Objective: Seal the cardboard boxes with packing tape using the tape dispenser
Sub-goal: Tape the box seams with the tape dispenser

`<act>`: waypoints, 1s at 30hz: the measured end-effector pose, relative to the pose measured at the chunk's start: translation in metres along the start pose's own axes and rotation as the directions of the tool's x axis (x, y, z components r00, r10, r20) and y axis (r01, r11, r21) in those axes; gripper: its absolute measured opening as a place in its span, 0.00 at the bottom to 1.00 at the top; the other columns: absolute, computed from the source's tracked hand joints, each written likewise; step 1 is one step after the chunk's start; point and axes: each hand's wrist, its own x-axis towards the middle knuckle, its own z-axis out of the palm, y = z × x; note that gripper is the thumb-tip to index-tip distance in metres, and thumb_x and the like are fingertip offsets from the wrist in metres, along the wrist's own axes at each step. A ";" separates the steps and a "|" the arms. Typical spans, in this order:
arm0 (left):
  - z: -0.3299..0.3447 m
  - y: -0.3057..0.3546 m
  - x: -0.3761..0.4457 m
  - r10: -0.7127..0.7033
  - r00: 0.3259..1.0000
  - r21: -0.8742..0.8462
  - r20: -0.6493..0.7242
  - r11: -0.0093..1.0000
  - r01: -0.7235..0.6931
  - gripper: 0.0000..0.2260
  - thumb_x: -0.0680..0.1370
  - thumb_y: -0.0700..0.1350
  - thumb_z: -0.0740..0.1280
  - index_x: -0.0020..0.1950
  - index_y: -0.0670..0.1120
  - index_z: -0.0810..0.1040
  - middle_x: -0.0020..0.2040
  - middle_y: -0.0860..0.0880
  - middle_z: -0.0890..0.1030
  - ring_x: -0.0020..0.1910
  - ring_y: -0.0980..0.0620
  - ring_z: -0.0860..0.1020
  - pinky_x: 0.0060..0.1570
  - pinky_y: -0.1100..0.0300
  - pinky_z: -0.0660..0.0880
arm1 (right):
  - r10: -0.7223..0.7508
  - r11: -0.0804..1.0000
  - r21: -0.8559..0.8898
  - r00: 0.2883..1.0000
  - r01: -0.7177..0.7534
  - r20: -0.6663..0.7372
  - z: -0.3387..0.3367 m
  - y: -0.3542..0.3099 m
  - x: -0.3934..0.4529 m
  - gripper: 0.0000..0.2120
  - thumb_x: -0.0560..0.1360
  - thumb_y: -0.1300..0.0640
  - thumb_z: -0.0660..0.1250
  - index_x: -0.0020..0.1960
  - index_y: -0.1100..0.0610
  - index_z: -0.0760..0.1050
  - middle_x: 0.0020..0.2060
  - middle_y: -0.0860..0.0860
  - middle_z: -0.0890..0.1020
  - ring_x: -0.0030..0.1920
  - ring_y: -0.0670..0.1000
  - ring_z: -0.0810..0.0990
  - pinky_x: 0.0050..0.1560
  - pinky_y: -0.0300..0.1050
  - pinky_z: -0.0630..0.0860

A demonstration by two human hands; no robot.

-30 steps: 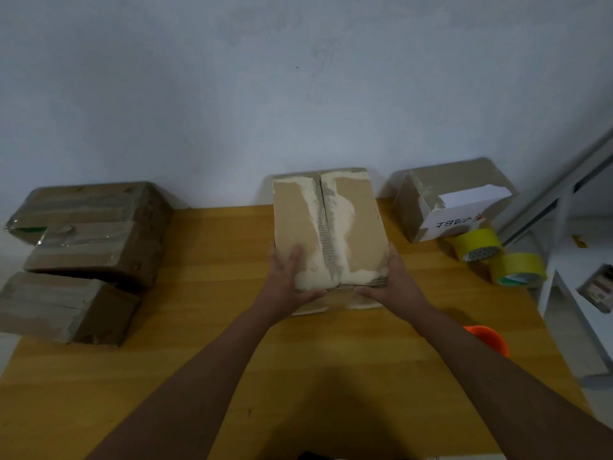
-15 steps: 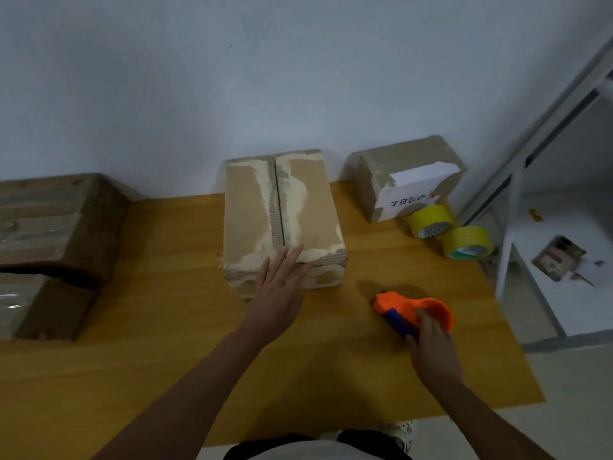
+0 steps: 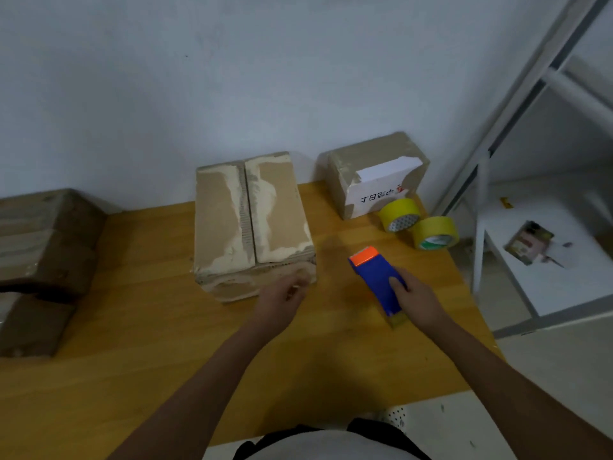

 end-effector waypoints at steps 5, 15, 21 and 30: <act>-0.003 0.011 0.011 -0.363 0.901 -0.607 0.236 0.669 0.429 0.09 0.82 0.44 0.65 0.54 0.41 0.83 0.49 0.43 0.84 0.48 0.50 0.83 0.49 0.60 0.80 | -0.054 0.972 0.230 0.998 0.048 0.018 0.015 -0.045 -0.021 0.17 0.82 0.47 0.56 0.68 0.51 0.72 0.56 0.48 0.79 0.49 0.40 0.78 0.40 0.32 0.73; -0.033 0.001 0.026 -0.445 0.822 -0.713 0.357 0.439 0.547 0.20 0.82 0.53 0.62 0.58 0.36 0.80 0.57 0.39 0.83 0.56 0.47 0.82 0.46 0.62 0.79 | -0.046 0.948 0.313 0.957 -0.047 0.285 0.010 -0.076 -0.033 0.15 0.84 0.53 0.55 0.69 0.47 0.70 0.59 0.43 0.76 0.55 0.41 0.76 0.48 0.36 0.74; -0.034 0.008 0.032 -0.402 0.789 -0.702 0.465 0.375 0.605 0.25 0.81 0.59 0.60 0.62 0.37 0.77 0.59 0.39 0.82 0.60 0.45 0.80 0.51 0.58 0.78 | 0.031 0.933 0.349 0.985 -0.090 0.172 0.004 -0.083 -0.034 0.11 0.81 0.48 0.61 0.59 0.49 0.79 0.49 0.43 0.81 0.48 0.45 0.81 0.44 0.39 0.75; -0.049 0.015 0.033 -0.343 0.843 -0.664 0.414 0.519 0.537 0.05 0.80 0.40 0.66 0.51 0.42 0.82 0.46 0.46 0.84 0.41 0.56 0.82 0.36 0.66 0.78 | -0.193 0.939 0.305 0.977 0.156 0.096 0.004 -0.091 -0.035 0.08 0.76 0.46 0.67 0.53 0.44 0.81 0.45 0.44 0.85 0.42 0.43 0.83 0.41 0.37 0.80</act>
